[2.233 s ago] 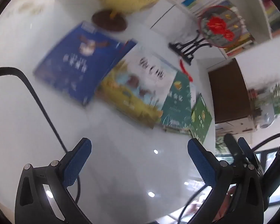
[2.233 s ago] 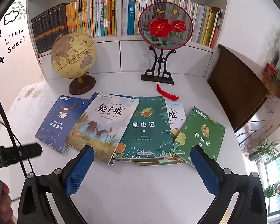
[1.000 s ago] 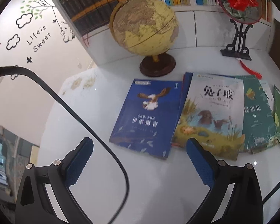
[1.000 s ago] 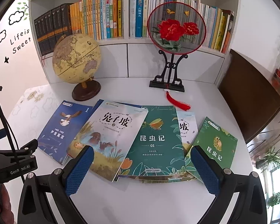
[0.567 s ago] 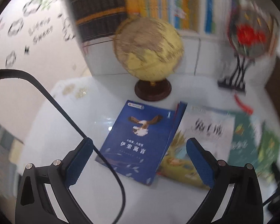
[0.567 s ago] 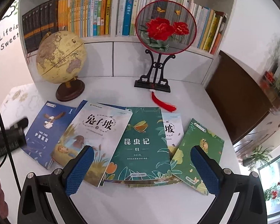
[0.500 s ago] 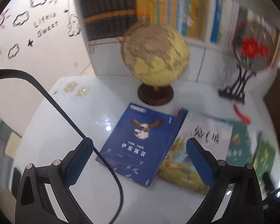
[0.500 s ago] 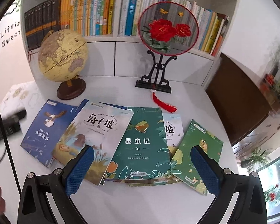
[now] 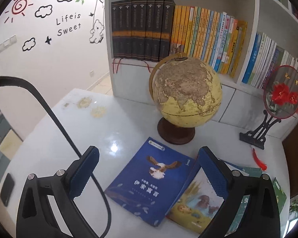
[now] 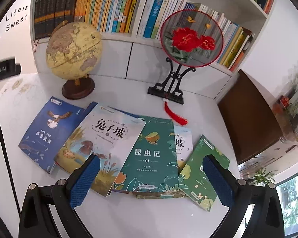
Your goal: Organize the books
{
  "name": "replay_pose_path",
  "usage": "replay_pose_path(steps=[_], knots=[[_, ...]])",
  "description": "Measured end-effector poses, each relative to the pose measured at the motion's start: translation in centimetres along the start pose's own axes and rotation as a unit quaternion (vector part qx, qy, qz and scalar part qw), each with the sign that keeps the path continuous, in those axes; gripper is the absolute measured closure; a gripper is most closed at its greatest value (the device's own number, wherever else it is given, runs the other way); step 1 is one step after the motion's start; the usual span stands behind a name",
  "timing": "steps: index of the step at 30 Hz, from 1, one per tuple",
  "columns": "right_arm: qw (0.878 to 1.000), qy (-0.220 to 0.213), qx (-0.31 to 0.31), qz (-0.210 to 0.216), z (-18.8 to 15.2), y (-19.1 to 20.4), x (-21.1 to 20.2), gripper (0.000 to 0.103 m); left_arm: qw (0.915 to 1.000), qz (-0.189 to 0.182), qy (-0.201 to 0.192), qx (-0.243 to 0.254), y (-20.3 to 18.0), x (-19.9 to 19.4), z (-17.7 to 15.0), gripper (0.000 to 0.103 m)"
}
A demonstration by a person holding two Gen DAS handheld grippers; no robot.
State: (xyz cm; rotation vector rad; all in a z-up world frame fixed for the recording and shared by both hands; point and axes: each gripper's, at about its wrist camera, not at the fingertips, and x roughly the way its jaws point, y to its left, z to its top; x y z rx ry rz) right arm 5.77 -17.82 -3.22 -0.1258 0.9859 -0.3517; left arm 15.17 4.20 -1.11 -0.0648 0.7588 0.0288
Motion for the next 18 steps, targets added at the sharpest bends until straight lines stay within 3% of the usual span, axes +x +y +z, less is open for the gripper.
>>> replay_pose_path(steps=[5, 11, 18], knots=[[0.999, -0.026, 0.023, 0.012, 0.2, 0.5, -0.9, 0.0, 0.9998, 0.018, 0.003, -0.001, 0.8, 1.4, -1.5, 0.003], [0.997, -0.037, 0.065, 0.033, -0.4, 1.0, -1.1, 0.0, 0.997, 0.072, -0.015, 0.026, 1.9, 0.7, -2.9, 0.003], [0.989, -0.057, 0.112, 0.076, -1.4, 1.5, -0.9, 0.0, 0.9957, 0.068, -0.013, 0.061, 2.1, -0.1, -3.6, 0.003]])
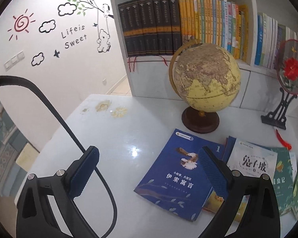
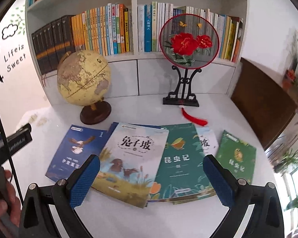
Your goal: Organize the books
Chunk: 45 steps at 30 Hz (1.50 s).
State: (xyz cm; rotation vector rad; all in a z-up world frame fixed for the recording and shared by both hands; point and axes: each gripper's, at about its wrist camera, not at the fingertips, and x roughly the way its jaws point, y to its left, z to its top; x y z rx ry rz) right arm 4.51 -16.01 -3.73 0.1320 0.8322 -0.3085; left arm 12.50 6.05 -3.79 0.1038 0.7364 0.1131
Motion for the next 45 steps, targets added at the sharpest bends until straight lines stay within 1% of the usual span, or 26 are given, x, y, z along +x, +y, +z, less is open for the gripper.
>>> replay_pose_path(steps=[4, 8, 11, 17, 23, 27, 31, 35, 37, 40, 42, 43, 45], knots=[[1.0, 0.006, 0.004, -0.009, -0.4, 0.0, 0.9, 0.0, 0.9998, -0.015, 0.009, 0.014, -0.5, 0.8, -0.2, 0.003], [1.0, 0.018, 0.014, -0.019, -1.0, -0.7, 2.1, 0.0, 0.9991, -0.011, 0.013, 0.038, -1.5, 1.8, -0.8, 0.003], [0.999, 0.03, 0.021, -0.025, -1.6, -1.4, 2.9, 0.0, 0.9986, -0.019, 0.022, 0.043, -1.9, 2.3, -1.4, 0.003], [0.998, 0.047, 0.026, -0.032, -2.6, -2.5, 4.1, 0.0, 0.9973, -0.037, 0.039, 0.049, -2.8, 2.6, -2.4, 0.003], [0.997, 0.061, 0.031, -0.034, -3.3, -3.5, 5.0, 0.0, 0.996, -0.045, 0.039, 0.067, -4.0, 2.3, -3.2, 0.003], [0.997, 0.067, 0.03, -0.04, -3.7, -4.0, 5.4, 0.0, 0.9923, -0.076, 0.055, 0.081, -4.0, 3.5, -3.9, 0.003], [0.996, 0.069, 0.032, -0.038, -4.0, -4.3, 6.0, 0.0, 0.9901, -0.084, 0.06, 0.095, -3.9, 4.5, -4.5, 0.003], [0.996, 0.075, 0.031, -0.041, -4.3, -4.3, 6.6, 0.0, 0.9901, -0.084, 0.063, 0.092, -3.7, 5.2, -4.4, 0.003], [0.996, 0.078, 0.032, -0.037, -4.3, -4.2, 7.0, 0.0, 0.9892, -0.093, 0.067, 0.091, -3.8, 5.4, -4.4, 0.003], [0.996, 0.081, 0.033, -0.033, -4.3, -4.0, 7.4, 0.0, 0.9875, -0.103, 0.064, 0.1, -4.0, 5.2, -4.3, 0.003], [0.996, 0.08, 0.031, -0.033, -4.1, -3.8, 7.4, 0.0, 0.987, -0.101, 0.054, 0.113, -4.5, 5.0, -4.4, 0.003], [0.996, 0.079, 0.028, -0.036, -4.0, -3.6, 7.5, 0.0, 0.9862, -0.103, 0.055, 0.118, -4.7, 5.0, -4.5, 0.003], [0.996, 0.08, 0.027, -0.033, -3.9, -3.4, 7.7, 0.0, 0.982, -0.126, 0.068, 0.124, -5.3, 5.6, -4.6, 0.003]])
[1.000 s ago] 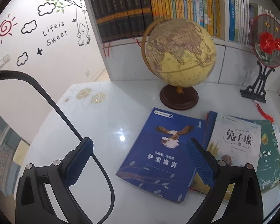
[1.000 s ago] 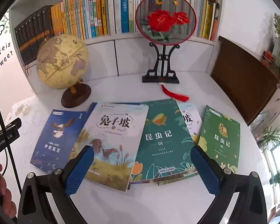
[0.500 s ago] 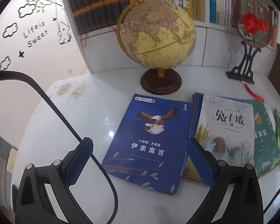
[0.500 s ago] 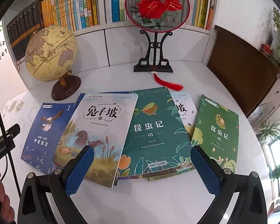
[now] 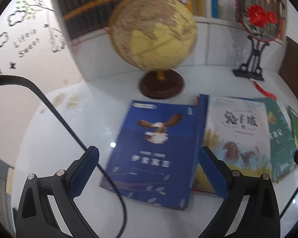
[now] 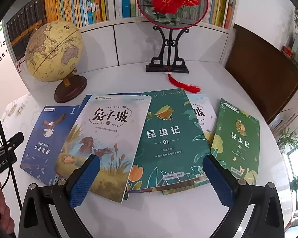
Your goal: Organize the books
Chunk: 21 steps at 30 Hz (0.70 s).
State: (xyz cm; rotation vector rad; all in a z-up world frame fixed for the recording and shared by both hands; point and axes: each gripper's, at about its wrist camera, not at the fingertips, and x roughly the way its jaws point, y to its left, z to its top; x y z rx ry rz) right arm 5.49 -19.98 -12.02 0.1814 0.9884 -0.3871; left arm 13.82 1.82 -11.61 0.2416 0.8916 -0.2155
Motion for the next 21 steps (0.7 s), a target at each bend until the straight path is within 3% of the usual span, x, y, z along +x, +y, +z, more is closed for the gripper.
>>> replay_pose_path(steps=[5, 7, 9, 12, 15, 21], knots=[[1.0, 0.004, -0.001, -0.002, 0.2, 0.4, 1.2, 0.0, 0.9915, -0.127, 0.024, 0.012, -0.8, 2.9, 0.4, 0.004], [1.0, 0.006, -0.003, -0.005, 0.3, 0.4, 2.0, 0.004, 0.9865, -0.16, 0.028, 0.022, -1.3, 4.1, 0.6, 0.004], [1.0, 0.012, -0.004, 0.001, 0.4, 0.4, 2.9, 0.018, 0.9827, -0.179, 0.035, 0.034, -1.9, 5.2, 0.8, 0.006], [1.0, 0.021, -0.007, 0.013, 0.4, 0.5, 4.5, 0.026, 0.9792, -0.194, 0.04, 0.045, -2.7, 6.7, 1.1, 0.009], [0.999, 0.027, -0.004, 0.036, 0.4, 0.4, 6.3, 0.031, 0.9756, -0.201, 0.052, 0.07, -3.9, 8.3, 1.3, 0.021], [0.997, 0.036, 0.009, 0.06, 0.4, -0.2, 9.3, 0.036, 0.97, -0.219, 0.062, 0.086, -5.5, 10.3, 1.4, 0.023]])
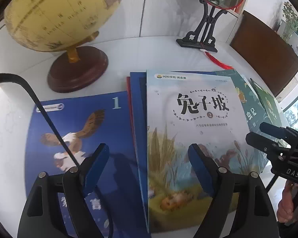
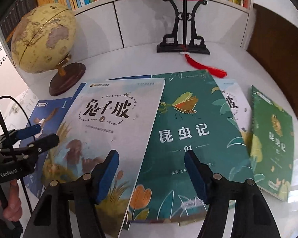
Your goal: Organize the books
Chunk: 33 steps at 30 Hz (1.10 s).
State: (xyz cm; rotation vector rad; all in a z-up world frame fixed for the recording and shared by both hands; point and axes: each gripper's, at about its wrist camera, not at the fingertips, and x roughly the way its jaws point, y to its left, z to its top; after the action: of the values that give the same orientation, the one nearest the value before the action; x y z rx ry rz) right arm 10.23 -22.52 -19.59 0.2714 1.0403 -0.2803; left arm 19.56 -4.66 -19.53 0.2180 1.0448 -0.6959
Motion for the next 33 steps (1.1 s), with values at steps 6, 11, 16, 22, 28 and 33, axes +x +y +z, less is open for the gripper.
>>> replay_pose_path(steps=[6, 11, 16, 22, 28, 33], knots=[[1.0, 0.0, -0.005, 0.013, 0.2, 0.1, 1.0, 0.036, 0.9999, -0.007, 0.008, 0.0, 0.1, 1.3, 0.2, 0.023], [1.0, -0.002, -0.02, 0.012, 0.3, 0.6, 1.4, 0.04, 0.9998, -0.018, 0.013, 0.0, 0.5, 1.2, 0.2, 0.023], [0.999, -0.002, -0.026, 0.026, 0.3, 1.1, 1.4, 0.055, 0.998, -0.059, 0.019, -0.009, 0.4, 1.2, 0.4, 0.024], [0.998, -0.005, -0.046, 0.038, 0.3, 2.1, 1.1, 0.066, 0.9982, -0.055, 0.02, 0.011, -0.9, 1.3, 0.0, 0.024], [0.996, -0.019, -0.047, 0.078, 0.2, 2.1, -0.1, 0.068, 0.9961, -0.084, 0.019, -0.018, 0.0, 0.8, 0.1, 0.024], [0.991, -0.02, -0.063, 0.118, 0.5, 3.0, -1.0, 0.069, 0.9895, -0.139, 0.035, -0.017, -1.3, 0.3, -0.9, 0.024]])
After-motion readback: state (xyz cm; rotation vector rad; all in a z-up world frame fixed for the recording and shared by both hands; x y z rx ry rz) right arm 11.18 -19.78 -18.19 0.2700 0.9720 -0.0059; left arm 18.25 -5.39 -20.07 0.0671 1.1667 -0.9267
